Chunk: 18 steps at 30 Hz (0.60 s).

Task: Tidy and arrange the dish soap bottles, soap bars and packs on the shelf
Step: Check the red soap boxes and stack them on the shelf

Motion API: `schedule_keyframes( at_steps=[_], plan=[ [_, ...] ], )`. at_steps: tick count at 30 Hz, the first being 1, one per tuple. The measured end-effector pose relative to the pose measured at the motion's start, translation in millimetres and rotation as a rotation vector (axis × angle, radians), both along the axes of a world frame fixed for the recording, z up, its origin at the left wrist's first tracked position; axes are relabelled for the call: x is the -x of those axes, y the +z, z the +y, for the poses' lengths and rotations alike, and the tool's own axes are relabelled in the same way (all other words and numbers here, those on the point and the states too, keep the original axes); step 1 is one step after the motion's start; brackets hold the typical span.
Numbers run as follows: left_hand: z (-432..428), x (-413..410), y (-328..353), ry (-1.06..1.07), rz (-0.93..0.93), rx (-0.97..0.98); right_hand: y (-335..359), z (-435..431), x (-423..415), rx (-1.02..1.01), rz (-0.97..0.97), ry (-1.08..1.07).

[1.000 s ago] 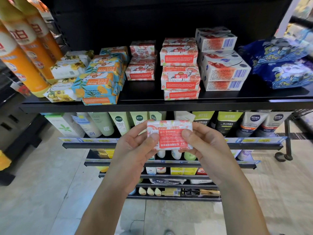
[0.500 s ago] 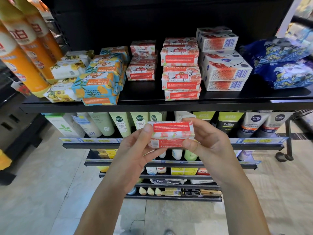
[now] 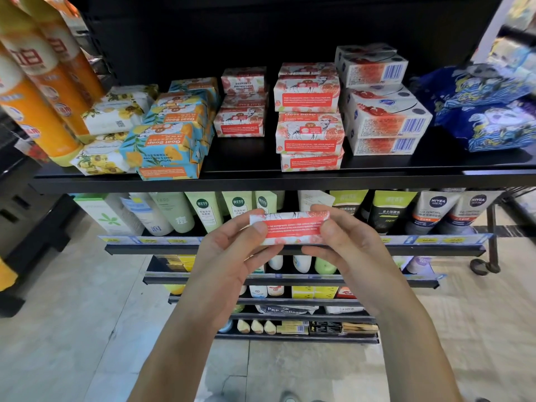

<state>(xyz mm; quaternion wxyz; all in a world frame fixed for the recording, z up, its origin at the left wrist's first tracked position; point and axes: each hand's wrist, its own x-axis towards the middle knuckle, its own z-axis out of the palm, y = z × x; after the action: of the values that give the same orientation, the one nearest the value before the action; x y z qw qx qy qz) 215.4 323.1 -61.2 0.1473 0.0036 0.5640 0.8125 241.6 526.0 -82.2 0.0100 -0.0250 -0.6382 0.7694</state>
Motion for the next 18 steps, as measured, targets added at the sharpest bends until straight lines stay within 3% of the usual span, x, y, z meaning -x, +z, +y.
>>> schedule_keyframes(
  at_steps=[10,18],
  plan=[
    [0.9,-2.8,2.4,-0.002,0.006,0.016,7.9,-7.1,-1.4,0.006,-0.056,-0.038],
    [-1.1,-3.2,3.7,-0.057,0.060,0.075,8.9,-5.6,-5.7,0.084,0.013,-0.008]
  ],
)
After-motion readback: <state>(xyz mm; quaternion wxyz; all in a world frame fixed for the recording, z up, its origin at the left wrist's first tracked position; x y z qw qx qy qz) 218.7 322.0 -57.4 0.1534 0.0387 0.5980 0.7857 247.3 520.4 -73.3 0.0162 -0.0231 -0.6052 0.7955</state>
